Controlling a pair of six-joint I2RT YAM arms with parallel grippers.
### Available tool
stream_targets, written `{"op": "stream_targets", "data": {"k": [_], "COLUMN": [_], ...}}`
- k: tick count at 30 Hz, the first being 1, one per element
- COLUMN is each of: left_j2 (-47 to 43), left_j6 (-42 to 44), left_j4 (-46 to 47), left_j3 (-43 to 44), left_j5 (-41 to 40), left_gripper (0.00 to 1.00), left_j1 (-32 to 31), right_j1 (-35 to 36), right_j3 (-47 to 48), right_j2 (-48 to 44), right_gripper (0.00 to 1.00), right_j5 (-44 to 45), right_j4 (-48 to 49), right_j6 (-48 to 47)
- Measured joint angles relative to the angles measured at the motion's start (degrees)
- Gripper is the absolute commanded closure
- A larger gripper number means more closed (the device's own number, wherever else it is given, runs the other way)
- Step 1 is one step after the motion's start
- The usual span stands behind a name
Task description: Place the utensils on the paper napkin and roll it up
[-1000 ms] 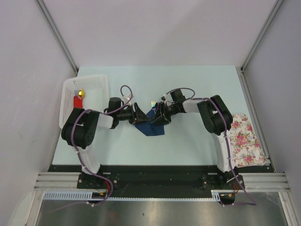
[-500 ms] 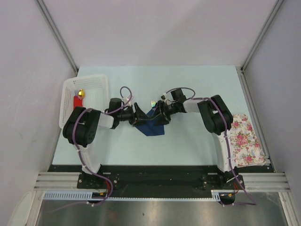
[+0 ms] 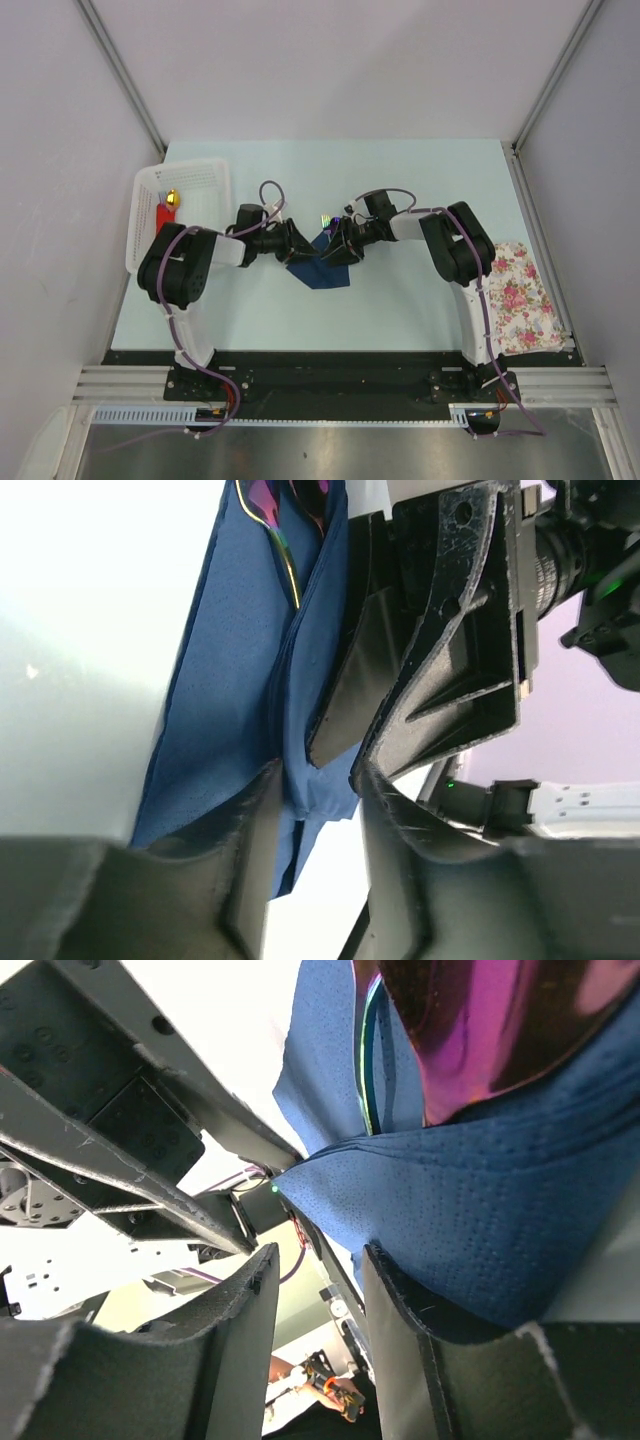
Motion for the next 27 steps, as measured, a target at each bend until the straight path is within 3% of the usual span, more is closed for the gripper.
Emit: {"op": "stream_targets", "data": {"k": [11, 27], "left_j2": [0.0, -0.37], "left_j6": [6.84, 12.79], "left_j4": [-11.13, -18.93], "left_j3": [4.02, 5.09], "left_j5": [-3.28, -6.25], "left_gripper": [1.0, 1.0], "left_j1": [-1.01, -1.29], "right_j1": [-0.02, -2.23], "right_j3": [-0.11, -1.07], "right_j2": [0.0, -3.3], "right_gripper": [0.59, 0.65], "right_j5": [0.35, 1.03], "right_j4": [0.09, 1.18], "right_j6": [-0.11, -0.31]}}
